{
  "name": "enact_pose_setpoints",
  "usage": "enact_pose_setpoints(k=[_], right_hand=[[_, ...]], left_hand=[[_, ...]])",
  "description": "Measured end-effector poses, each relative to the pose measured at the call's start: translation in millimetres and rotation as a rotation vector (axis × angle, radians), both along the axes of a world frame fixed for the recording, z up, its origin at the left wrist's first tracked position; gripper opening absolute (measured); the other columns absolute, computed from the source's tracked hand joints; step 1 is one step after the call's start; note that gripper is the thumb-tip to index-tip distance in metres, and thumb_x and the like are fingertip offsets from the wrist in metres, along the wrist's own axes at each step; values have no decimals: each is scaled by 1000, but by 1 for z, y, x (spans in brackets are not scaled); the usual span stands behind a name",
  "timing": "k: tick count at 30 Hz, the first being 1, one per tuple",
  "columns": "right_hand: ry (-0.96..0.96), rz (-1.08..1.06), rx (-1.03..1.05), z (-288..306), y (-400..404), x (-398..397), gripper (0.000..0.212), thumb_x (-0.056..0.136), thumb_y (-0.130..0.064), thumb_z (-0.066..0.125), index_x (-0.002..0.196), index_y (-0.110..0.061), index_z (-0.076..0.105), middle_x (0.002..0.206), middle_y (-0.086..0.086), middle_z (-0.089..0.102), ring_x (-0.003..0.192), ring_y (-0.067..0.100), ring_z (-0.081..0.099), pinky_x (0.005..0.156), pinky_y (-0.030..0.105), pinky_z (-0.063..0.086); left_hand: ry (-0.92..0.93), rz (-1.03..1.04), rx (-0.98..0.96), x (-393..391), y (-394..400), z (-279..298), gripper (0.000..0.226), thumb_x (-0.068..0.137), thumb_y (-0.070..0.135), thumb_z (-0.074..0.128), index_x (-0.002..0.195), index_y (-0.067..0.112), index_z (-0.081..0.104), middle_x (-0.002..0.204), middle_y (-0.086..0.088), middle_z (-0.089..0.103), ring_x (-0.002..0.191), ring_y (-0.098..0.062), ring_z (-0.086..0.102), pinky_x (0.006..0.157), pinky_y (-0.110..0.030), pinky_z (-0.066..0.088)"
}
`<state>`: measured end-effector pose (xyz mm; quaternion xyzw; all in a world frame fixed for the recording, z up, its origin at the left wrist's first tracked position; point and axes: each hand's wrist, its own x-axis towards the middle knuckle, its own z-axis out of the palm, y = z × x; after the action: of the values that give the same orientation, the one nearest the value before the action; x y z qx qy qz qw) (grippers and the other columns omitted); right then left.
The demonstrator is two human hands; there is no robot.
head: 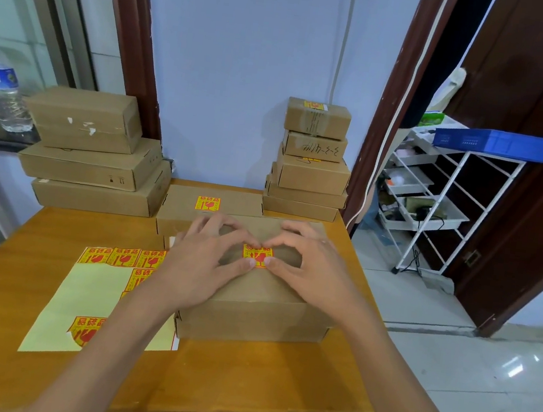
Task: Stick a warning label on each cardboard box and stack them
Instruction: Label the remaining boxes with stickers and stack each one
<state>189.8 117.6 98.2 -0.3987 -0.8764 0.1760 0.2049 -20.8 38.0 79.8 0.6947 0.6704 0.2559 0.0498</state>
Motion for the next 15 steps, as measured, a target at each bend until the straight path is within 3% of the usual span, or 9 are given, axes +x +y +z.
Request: enact_pose_setpoints(k=[5,10,15], right_hand=[[5,-12,11,0,0,-2,28,93,-59,65,119,-49,68,153,-19,45,141,10,42,113,43,33],[29,5,17,1,0,-1,24,96,-55,63,119,-49,69,152,-16,48,143,9,40,118,47,29],[26,7,8,1,0,-2,23,96,-50,67,119,-49,69,152,-16,49,143,11,40,119,50,29]], left_hand=[[-23,0,-3,-1,0,1,49,84,78,32,121,56,56,141,18,39,140,-15,28,106,-57,38],[-22,17,6,1,-1,2,50,83,76,36,125,55,52,140,19,40,138,-13,29,106,-55,39],[-9,26,-4,3,-4,4,30,93,62,51,120,50,56,141,17,40,139,-14,28,109,-54,36]])
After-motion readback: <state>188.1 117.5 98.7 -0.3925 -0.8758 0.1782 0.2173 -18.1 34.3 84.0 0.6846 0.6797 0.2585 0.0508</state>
